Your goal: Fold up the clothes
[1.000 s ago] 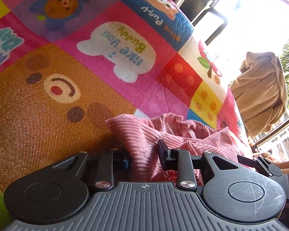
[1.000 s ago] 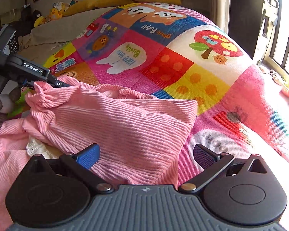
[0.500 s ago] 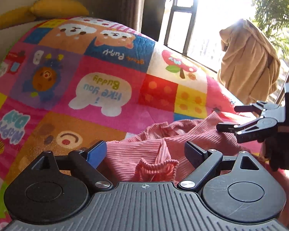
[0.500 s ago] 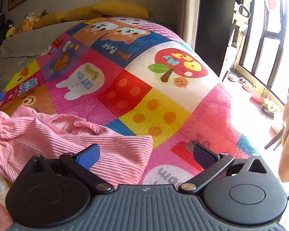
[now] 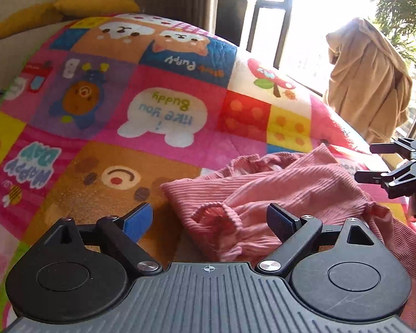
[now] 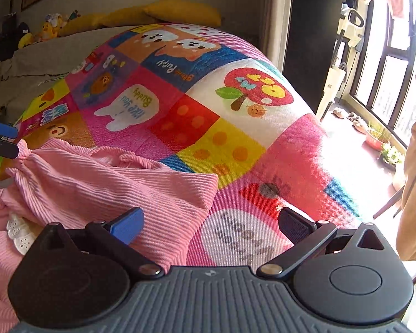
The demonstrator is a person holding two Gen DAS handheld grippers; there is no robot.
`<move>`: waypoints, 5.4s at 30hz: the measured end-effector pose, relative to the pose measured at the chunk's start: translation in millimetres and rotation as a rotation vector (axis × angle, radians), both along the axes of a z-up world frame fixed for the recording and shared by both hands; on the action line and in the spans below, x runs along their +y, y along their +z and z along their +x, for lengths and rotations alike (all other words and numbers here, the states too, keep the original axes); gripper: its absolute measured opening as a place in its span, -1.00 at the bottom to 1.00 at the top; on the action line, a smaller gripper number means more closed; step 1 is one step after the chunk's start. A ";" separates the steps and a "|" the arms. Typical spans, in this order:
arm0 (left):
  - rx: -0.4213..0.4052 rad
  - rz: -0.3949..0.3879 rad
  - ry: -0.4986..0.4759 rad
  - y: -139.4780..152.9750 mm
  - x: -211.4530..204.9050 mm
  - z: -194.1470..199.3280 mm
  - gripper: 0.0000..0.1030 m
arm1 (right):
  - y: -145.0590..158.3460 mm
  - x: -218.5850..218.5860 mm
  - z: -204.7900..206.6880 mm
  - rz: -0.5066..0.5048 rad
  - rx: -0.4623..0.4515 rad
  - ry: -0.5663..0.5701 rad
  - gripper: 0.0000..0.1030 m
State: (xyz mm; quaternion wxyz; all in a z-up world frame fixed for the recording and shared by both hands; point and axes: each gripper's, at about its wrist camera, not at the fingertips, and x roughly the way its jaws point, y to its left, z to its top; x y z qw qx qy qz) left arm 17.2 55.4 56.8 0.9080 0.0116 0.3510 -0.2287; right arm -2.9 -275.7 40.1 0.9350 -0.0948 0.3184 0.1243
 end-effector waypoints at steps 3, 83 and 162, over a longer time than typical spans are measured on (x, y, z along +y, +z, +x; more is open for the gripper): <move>0.010 0.072 -0.081 -11.2 -19.5 -14.3 0.81 | -8.1 8.3 -9.1 -0.037 0.020 0.043 1.00; 0.173 -0.202 0.106 -43.7 -5.0 101.2 -0.39 | -21.3 2.5 104.7 0.405 0.196 -0.040 -0.51; 0.216 -0.223 -0.084 3.9 19.3 -142.8 0.33 | 23.2 -2.7 -168.3 0.446 0.252 0.243 0.13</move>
